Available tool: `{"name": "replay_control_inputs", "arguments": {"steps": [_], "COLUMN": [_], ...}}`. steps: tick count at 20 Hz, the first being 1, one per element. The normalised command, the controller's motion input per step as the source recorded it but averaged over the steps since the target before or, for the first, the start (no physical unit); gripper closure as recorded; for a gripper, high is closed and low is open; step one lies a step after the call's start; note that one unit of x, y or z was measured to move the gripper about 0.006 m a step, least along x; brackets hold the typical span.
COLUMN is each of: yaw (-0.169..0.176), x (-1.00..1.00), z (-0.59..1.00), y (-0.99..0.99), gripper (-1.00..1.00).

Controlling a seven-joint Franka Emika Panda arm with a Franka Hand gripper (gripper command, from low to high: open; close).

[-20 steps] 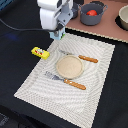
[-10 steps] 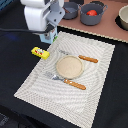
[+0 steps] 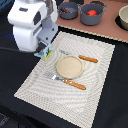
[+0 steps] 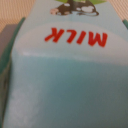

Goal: Interact with the objects in diverse but meaningful ways.

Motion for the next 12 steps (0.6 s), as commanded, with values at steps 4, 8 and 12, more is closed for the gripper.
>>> {"name": "replay_control_inputs", "arguments": {"steps": [4,8,12], "yaw": [-0.006,-0.007,-0.008], "x": [0.72,0.71,0.71], "z": [0.03,0.02,0.0], "y": [-0.71,-0.71,-0.7], "gripper": [1.0,1.0,1.0]}}
